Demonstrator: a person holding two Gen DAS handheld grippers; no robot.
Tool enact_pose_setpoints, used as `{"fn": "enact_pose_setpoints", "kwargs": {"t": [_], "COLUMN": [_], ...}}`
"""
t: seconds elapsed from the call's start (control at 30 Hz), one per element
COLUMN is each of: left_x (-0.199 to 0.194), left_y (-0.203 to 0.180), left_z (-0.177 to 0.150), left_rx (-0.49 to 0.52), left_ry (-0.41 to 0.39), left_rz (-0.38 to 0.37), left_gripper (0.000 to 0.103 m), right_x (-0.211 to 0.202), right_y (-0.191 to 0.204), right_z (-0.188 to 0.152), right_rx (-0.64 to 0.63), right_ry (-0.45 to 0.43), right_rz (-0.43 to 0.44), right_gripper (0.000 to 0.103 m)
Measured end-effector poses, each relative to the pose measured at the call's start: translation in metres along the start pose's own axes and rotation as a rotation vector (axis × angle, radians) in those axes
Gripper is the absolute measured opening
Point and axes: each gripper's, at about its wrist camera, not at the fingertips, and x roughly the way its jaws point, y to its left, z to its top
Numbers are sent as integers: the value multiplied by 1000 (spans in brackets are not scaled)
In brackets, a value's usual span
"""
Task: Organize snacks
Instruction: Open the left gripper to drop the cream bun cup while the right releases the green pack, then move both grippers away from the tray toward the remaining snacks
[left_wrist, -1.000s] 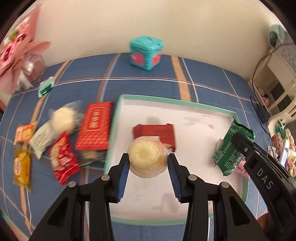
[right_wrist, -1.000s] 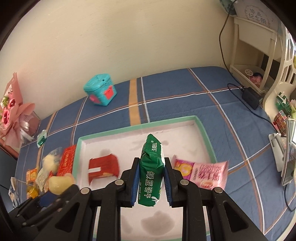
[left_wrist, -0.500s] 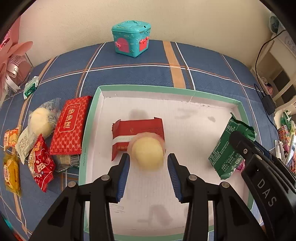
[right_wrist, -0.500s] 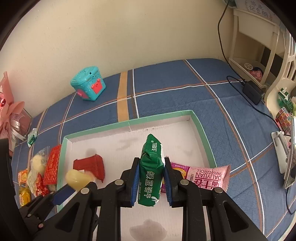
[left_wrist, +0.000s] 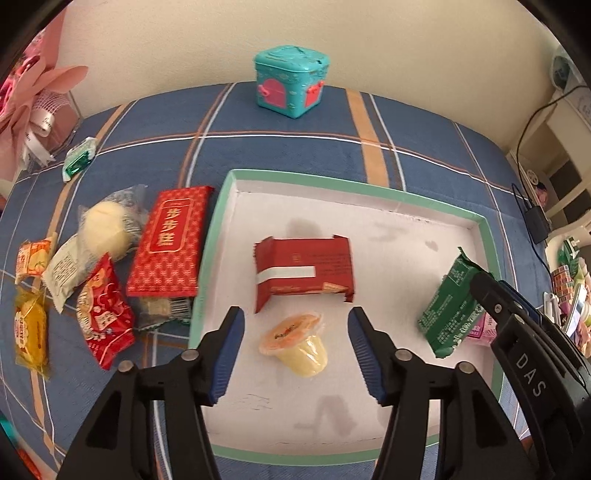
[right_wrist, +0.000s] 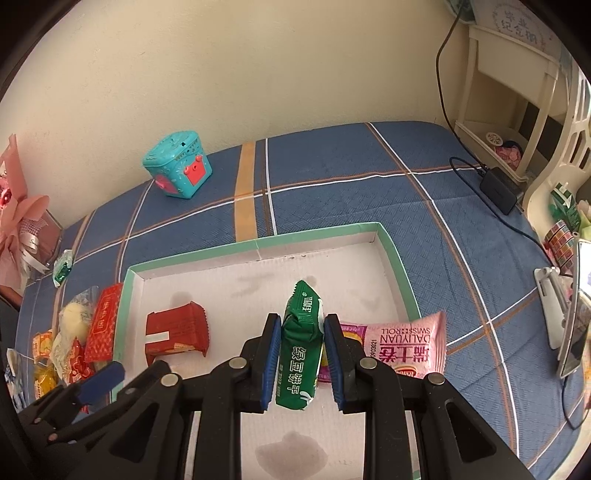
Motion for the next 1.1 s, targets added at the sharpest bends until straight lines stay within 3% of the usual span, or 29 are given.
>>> {"fn": "enact_pose_setpoints", "kwargs": {"t": [0.17, 0.23, 0.27, 0.4, 0.63, 0.9, 1.1], "left_x": [-4, -4, -4, -7, -8, -14, -20], "left_y": [11, 15, 17, 27, 46, 63, 70], "left_z": [2, 1, 1, -1, 0, 2, 3], "left_rx": [-33, -40, -43, -60, -90, -106, -110], "left_ry": [-9, -14, -16, -27, -57, -93, -98], "left_rz": [33, 48, 56, 97, 171, 171, 158], "left_gripper": [73, 77, 79, 88, 95, 95, 95], "right_x": [-2, -3, -4, -5, -4, -7, 0], "right_y": [6, 8, 8, 11, 17, 28, 37], "right_z": [0, 0, -1, -1, -6, -12, -17], "right_rx": [-34, -45, -48, -65, -107, -140, -144], "right_ry": [8, 13, 15, 19, 36, 42, 93], "right_rz": [-22, -33, -36, -41, -51, -41, -73], "right_gripper": [31, 55, 60, 65, 103, 103, 103]}}
